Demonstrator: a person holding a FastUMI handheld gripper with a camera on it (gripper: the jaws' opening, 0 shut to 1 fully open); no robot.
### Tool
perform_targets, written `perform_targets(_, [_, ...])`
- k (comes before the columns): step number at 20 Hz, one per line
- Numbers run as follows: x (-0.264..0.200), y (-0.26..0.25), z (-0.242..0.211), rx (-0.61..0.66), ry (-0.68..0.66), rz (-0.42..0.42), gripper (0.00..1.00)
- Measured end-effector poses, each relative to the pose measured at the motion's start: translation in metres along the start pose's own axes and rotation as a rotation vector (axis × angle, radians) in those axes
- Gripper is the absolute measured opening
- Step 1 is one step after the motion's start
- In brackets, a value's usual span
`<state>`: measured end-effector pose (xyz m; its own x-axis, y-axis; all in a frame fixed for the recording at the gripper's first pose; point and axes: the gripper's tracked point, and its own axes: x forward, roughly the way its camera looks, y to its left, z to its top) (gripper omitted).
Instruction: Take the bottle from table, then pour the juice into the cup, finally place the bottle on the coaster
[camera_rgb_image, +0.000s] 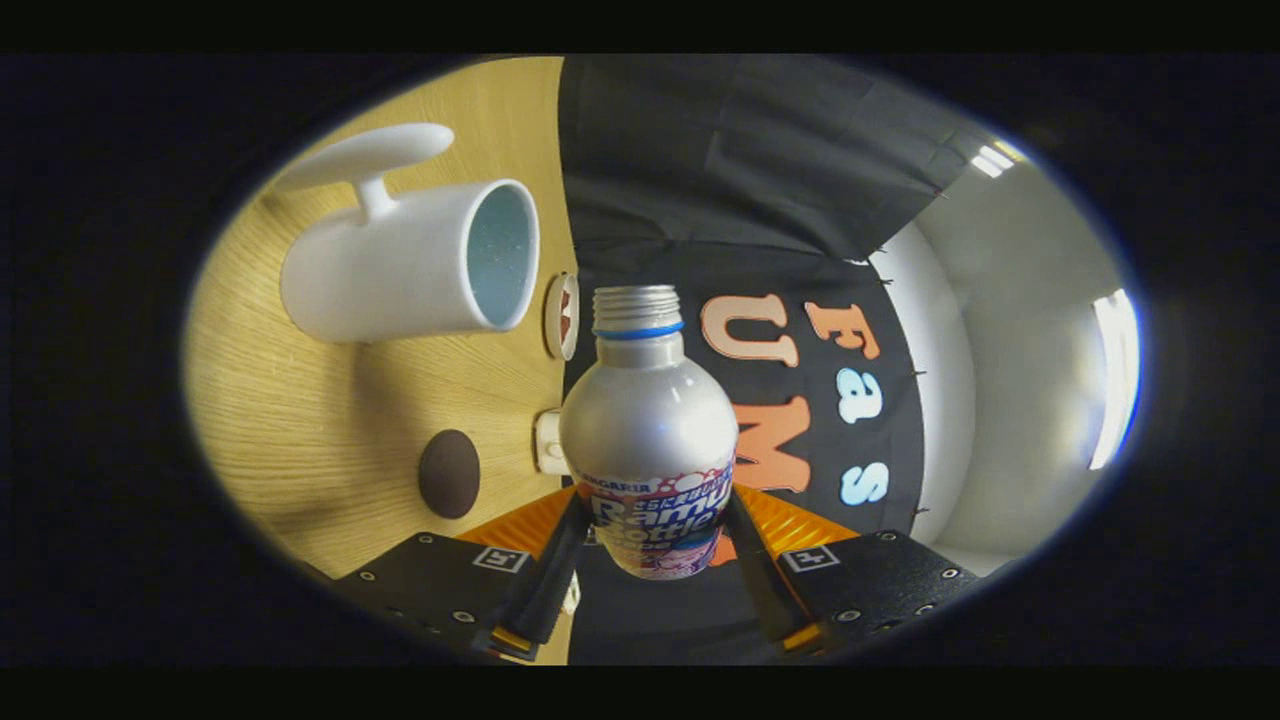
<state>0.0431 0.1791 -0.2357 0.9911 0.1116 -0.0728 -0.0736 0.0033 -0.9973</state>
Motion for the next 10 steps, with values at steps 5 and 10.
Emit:
perform_targets(5, [0.0033, -0.0001, -0.0014, -0.052, -0.012, 0.008, 0.76])
perform_targets(10, [0.005, 0.0001, -0.0041, -0.09, -0.019, 0.012, 0.76])
